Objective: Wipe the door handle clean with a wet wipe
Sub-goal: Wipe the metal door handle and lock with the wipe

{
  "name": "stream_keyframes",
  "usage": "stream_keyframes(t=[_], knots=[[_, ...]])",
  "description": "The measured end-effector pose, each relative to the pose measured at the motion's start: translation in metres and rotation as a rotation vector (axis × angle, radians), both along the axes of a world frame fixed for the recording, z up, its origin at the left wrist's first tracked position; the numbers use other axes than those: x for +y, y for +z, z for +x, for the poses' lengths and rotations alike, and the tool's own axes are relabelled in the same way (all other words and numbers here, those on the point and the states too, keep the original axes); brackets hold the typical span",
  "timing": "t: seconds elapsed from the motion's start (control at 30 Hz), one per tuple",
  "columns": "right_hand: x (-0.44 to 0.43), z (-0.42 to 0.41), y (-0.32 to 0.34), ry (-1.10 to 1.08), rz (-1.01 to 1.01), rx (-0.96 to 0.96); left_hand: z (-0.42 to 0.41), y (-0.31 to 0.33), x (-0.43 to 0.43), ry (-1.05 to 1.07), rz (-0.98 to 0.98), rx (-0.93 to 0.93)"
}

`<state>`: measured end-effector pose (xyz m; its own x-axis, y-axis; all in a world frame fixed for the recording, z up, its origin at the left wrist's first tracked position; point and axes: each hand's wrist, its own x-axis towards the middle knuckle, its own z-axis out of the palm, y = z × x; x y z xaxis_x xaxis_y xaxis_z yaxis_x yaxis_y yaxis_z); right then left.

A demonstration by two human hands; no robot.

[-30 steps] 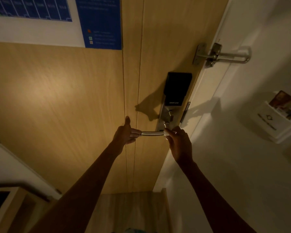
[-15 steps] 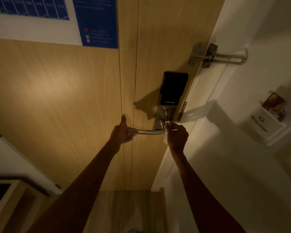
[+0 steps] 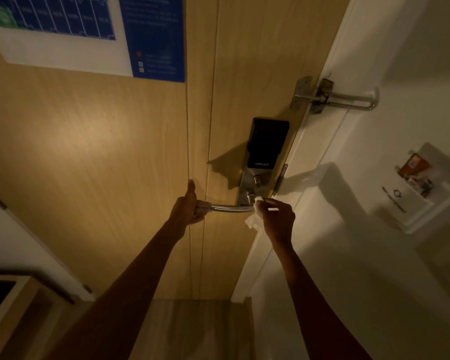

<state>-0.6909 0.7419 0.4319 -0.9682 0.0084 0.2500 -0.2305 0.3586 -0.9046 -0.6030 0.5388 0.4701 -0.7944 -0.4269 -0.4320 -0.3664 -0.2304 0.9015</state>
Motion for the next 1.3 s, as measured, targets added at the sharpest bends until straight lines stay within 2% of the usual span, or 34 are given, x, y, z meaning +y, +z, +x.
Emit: stream_keyframes(t=[0.1, 0.27, 0.33, 0.43, 0.53, 0.63, 0.73, 0.8, 0.9, 1.0, 1.07, 1.2, 1.3], knots=[[-0.012, -0.001, 0.003, 0.010, 0.040, 0.081, 0.003, 0.000, 0.002, 0.007, -0.012, 0.009], [-0.002, 0.017, 0.002, 0.241, 0.308, 0.335, 0.004, 0.003, 0.004, -0.001, -0.015, 0.015], [0.008, 0.010, 0.004, 0.207, 0.272, 0.335, 0.005, 0.002, 0.004, 0.002, -0.008, 0.015], [0.016, -0.004, 0.002, 0.017, 0.080, 0.174, 0.006, 0.002, 0.004, 0.010, -0.004, 0.019], [0.004, -0.005, -0.006, 0.046, 0.015, 0.070, 0.005, 0.003, 0.004, 0.003, 0.001, 0.015], [-0.002, 0.006, -0.013, 0.098, 0.097, 0.164, 0.004, 0.004, 0.005, -0.001, 0.010, 0.013], [0.000, 0.015, -0.022, 0.161, 0.107, 0.263, 0.002, 0.004, 0.005, 0.015, 0.003, 0.009], [-0.002, 0.018, -0.024, 0.159, 0.083, 0.257, 0.003, 0.005, 0.006, 0.012, 0.017, 0.006], [-0.004, 0.027, -0.025, 0.058, -0.101, 0.093, 0.003, 0.006, 0.004, -0.009, 0.013, -0.004], [-0.005, 0.026, -0.026, -0.119, -0.442, -0.201, 0.004, 0.005, 0.004, -0.006, 0.017, -0.007], [-0.012, 0.025, -0.023, -0.136, -0.651, -0.392, 0.004, 0.003, 0.005, 0.005, 0.007, -0.009], [-0.031, 0.028, -0.019, -0.216, -0.830, -0.469, 0.002, 0.001, 0.003, 0.003, 0.009, -0.012], [-0.043, 0.038, -0.024, -0.199, -0.982, -0.538, 0.000, 0.002, 0.003, 0.005, -0.004, -0.011]])
